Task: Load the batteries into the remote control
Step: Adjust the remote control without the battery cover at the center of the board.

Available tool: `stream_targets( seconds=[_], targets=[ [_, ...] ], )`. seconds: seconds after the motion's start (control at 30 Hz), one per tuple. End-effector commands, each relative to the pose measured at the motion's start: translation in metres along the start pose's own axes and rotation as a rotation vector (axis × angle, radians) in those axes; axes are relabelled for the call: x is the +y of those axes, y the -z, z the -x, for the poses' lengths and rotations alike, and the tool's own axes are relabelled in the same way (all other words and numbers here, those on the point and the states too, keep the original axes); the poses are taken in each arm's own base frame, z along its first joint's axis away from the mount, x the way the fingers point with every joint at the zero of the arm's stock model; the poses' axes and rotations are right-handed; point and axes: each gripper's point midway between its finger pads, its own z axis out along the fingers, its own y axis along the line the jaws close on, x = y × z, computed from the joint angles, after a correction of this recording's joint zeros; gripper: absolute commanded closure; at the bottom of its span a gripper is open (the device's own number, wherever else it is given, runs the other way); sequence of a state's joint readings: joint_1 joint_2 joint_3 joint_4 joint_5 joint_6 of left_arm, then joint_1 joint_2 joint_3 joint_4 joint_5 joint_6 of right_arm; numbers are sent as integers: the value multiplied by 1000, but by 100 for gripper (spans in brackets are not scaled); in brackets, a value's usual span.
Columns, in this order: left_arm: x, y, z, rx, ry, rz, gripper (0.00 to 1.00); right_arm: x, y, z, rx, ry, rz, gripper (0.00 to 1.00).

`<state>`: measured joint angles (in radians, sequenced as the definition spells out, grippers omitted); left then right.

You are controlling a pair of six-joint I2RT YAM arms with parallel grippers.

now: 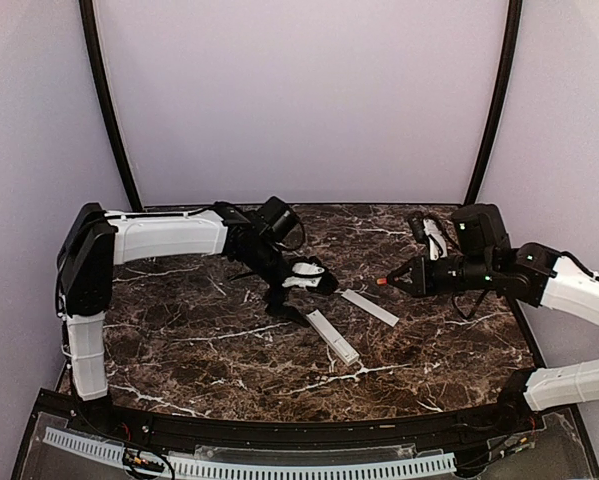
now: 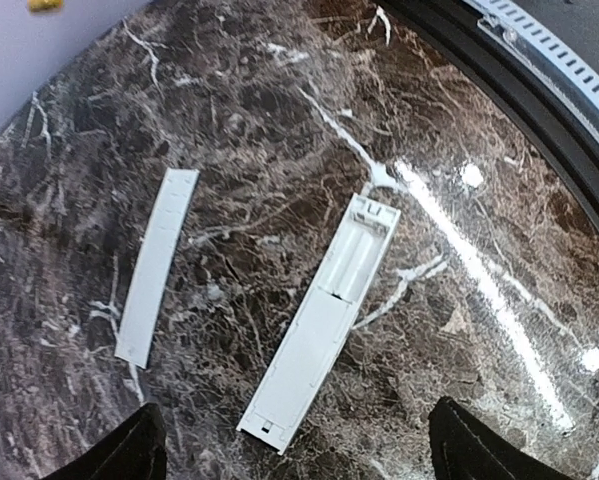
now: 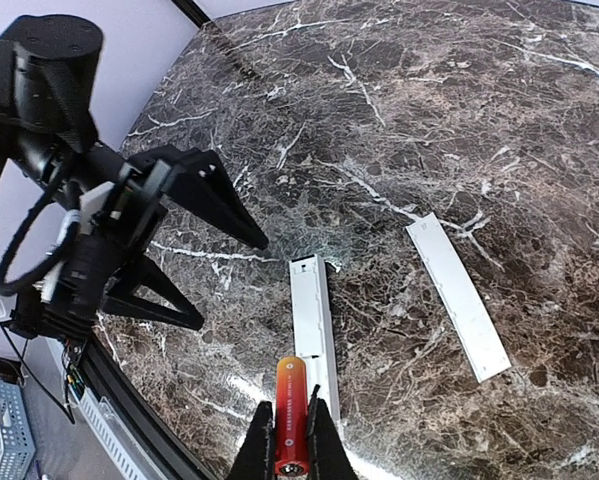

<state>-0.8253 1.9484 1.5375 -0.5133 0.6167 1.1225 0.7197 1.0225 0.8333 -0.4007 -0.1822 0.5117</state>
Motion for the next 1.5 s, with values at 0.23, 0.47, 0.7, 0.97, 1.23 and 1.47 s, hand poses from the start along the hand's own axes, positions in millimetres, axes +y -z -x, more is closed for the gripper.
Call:
stream_targets(
  seconds=[0.23, 0.47, 0.7, 0.97, 1.23, 1.47],
  targets=[
    [-6, -44, -49, 169, -68, -173, 10, -7, 3, -11, 24, 19, 13, 100],
    [2, -75, -70, 225, -67, -148, 16, -4, 7, -10, 28, 28, 25, 100],
    [-20, -81, -86, 287, -44, -198, 38, -3, 4, -9, 33, 22, 26, 100],
    [-42, -74, -83, 334, 30, -172, 64, 3, -6, -9, 45, 3, 74, 100],
    [-61, -58, -95, 447, 270, 4, 68, 3, -24, -17, 86, -31, 105, 100],
    [-100, -51, -111, 568, 518, -9, 63, 9, -52, -33, 167, -87, 173, 100]
  ],
)
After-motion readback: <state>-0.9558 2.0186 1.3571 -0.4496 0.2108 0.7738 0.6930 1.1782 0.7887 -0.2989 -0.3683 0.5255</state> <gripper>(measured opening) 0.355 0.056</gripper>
